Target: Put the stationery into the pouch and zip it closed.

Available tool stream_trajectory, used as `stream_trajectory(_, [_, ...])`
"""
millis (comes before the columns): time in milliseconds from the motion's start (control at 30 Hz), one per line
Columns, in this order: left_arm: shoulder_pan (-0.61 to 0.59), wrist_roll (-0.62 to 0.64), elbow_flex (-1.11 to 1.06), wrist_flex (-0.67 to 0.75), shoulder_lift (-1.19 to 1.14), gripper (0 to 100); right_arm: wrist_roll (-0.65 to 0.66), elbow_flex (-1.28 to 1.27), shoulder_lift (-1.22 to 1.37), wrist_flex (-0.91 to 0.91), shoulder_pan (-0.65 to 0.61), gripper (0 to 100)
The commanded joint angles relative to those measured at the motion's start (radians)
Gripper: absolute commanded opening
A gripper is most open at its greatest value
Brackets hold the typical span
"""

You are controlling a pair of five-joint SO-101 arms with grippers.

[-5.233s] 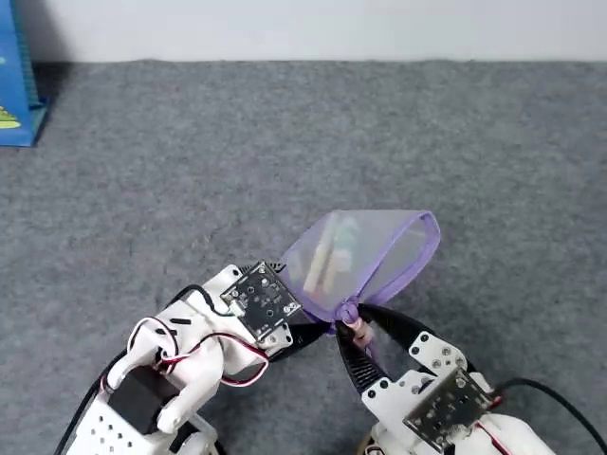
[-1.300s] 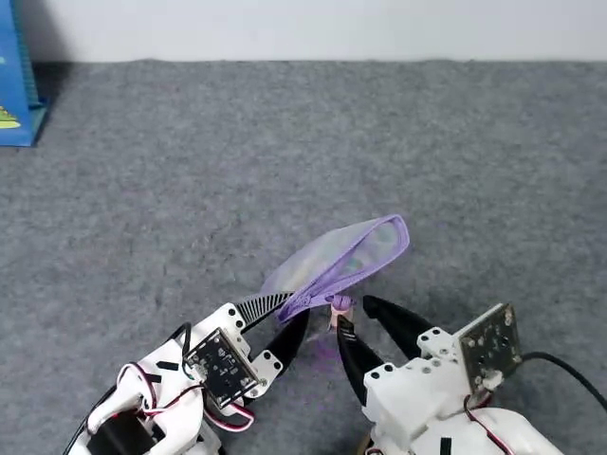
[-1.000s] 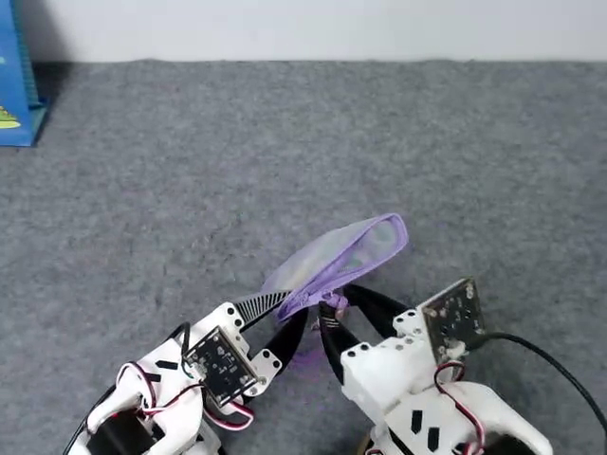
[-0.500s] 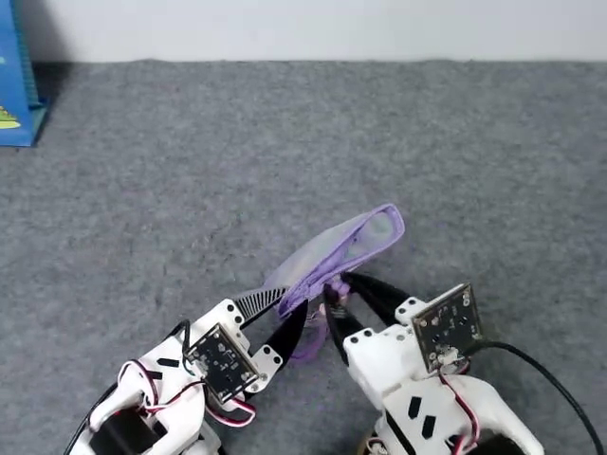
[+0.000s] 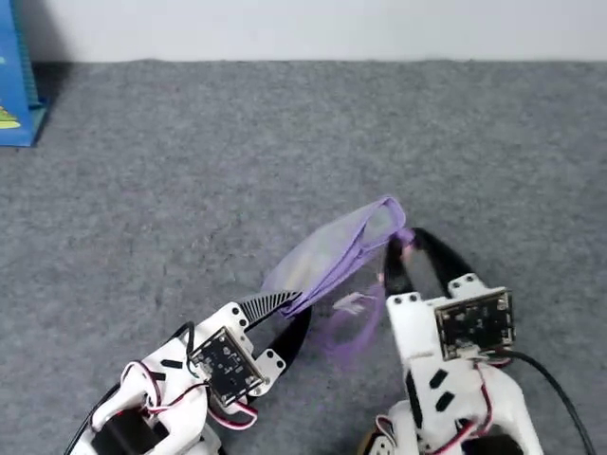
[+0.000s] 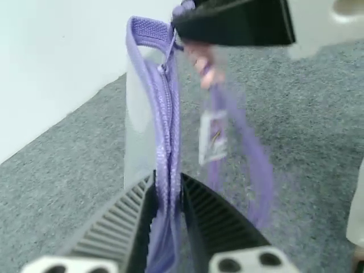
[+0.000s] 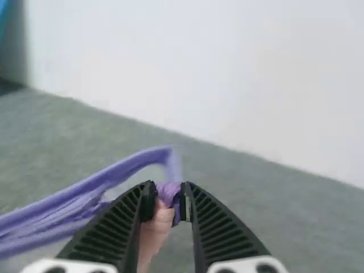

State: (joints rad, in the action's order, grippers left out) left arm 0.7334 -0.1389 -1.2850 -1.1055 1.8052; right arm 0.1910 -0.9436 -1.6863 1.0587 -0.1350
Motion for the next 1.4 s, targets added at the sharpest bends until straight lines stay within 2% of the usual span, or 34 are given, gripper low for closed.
stream_trajectory(0, [-0.009,0.011,0.005,-0.011,0.009,1,0.051,-0.034,0.035,-0.119,0.107,0.8])
stream_trajectory(200, [-0.009,0.011,0.007,-0.023,0.009,1,0.129,-0.172,0.035,-0.354,0.206,0.8])
stream_trajectory(367, [-0.009,0.011,0.007,-0.023,0.011,1,0.133,-0.19,0.025,-0.358,0.232,0.8])
stream_trajectory(467, [-0.009,0.011,0.007,-0.021,0.011,1,0.06,-0.129,0.025,-0.272,0.229,3.5])
stream_trajectory(600, [-0.009,0.011,0.007,-0.021,0.011,1,-0.035,-0.008,0.033,-0.047,0.208,14.1])
stream_trajectory(833, [-0.009,0.011,0.007,-0.021,0.011,1,-0.058,0.163,0.027,0.246,0.091,13.0])
stream_trajectory(1000, [-0.009,0.011,0.007,-0.02,0.011,1,-0.132,0.193,0.036,0.389,-0.087,15.0])
stream_trajectory(1100, [-0.009,0.011,0.007,-0.02,0.011,1,-0.163,0.149,0.038,0.363,-0.147,16.4])
stream_trajectory(1367, [-0.009,0.011,0.007,-0.021,0.011,1,-0.163,-0.037,0.036,0.131,-0.151,16.2])
